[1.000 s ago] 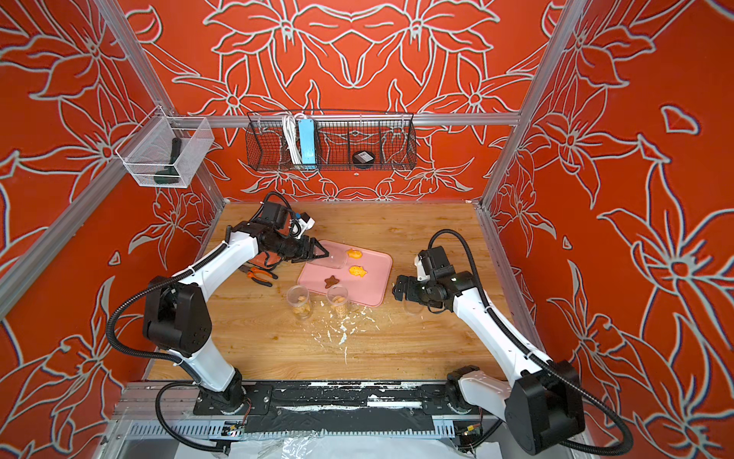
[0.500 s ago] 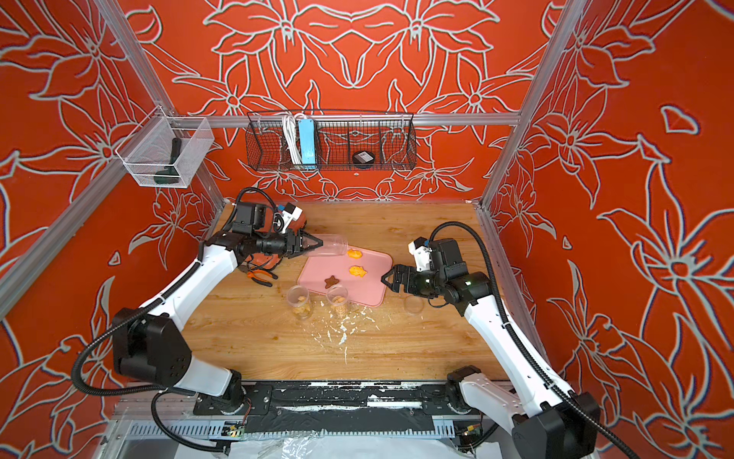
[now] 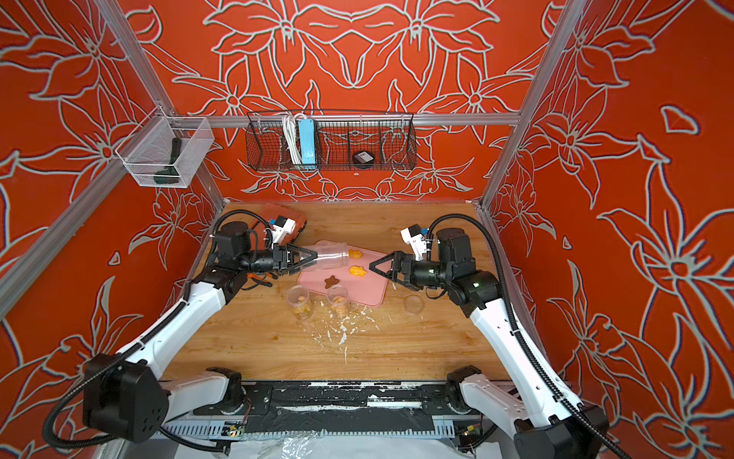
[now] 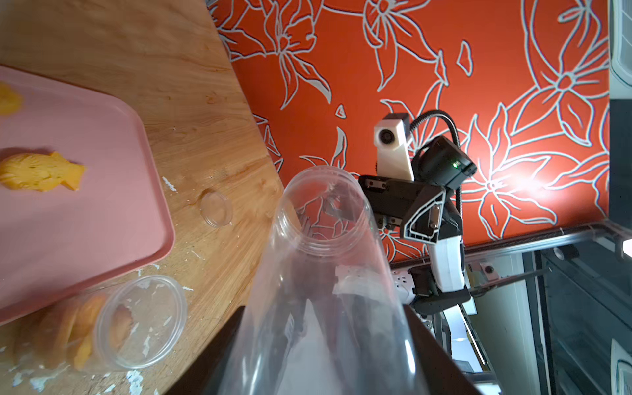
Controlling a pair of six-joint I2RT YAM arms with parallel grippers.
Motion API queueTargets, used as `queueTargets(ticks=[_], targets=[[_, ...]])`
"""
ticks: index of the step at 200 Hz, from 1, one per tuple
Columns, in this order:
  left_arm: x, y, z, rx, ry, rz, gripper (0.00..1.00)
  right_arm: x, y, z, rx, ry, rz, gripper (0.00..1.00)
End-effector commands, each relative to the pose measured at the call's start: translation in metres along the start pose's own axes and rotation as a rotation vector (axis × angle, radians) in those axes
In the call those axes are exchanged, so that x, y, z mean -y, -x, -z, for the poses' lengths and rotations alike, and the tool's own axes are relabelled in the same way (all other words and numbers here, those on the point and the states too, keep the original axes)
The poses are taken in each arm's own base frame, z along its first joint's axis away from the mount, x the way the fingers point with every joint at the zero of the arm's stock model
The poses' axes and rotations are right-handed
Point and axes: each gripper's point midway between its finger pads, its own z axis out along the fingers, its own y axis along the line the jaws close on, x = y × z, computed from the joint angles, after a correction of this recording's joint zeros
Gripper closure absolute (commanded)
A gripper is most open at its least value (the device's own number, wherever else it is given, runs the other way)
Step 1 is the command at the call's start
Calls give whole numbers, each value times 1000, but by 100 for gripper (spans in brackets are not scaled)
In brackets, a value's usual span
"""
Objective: Pour the cookies out of the jar
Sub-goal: Place the jar at the center of the board.
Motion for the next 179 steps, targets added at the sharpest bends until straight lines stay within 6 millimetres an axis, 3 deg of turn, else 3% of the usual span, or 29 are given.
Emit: queueTargets(ticks=[1,30,83,179], targets=[[29,-8,2,-23,-78,-48,63,-33,1,3,-24,156,-14,1],[40,-21,-2,-64,-116,-64,62,-48,1,1,-51,237,-35,1],[61,-30,-9,-115,-171,-109,62,-57,-9,-21,-120,273,-37,2],[70,-40,-16,-159,-203,-125,62,-75,-22,-45,-195,361,-39,9]])
